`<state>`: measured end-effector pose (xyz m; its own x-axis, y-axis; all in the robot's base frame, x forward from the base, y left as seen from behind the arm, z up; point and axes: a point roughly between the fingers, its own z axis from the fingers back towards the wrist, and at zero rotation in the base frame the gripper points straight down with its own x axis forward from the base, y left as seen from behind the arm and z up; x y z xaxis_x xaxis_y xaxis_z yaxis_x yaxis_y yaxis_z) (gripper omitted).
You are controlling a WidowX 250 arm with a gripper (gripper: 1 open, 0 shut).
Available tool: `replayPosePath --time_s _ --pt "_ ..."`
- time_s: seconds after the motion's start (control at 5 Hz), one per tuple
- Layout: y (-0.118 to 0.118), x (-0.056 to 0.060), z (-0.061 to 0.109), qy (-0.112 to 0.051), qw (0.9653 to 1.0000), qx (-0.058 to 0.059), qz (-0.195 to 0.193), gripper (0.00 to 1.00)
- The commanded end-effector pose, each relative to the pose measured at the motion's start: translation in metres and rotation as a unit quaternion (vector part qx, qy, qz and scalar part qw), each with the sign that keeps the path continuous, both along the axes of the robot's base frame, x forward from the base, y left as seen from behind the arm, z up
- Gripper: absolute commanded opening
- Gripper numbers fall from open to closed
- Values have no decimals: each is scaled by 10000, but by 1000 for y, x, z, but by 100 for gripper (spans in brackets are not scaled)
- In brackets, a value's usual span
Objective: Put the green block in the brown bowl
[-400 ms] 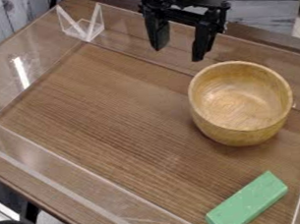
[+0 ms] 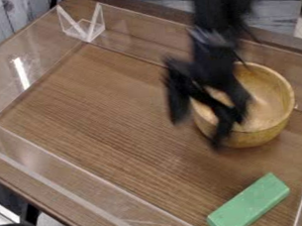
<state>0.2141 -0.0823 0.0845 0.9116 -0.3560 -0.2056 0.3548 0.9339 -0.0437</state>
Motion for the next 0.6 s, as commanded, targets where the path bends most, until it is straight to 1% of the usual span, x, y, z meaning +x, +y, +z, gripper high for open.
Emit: replayPosePath --time_s 0.0,0.2,0.4 --pt "-48 -31 -2 -506 9928 -110 -1078 100" --pt "-54 -29 -24 -569 9914 -35 -1178 100" --pt "-48 -22 -32 -592 9921 -34 -1103 100"
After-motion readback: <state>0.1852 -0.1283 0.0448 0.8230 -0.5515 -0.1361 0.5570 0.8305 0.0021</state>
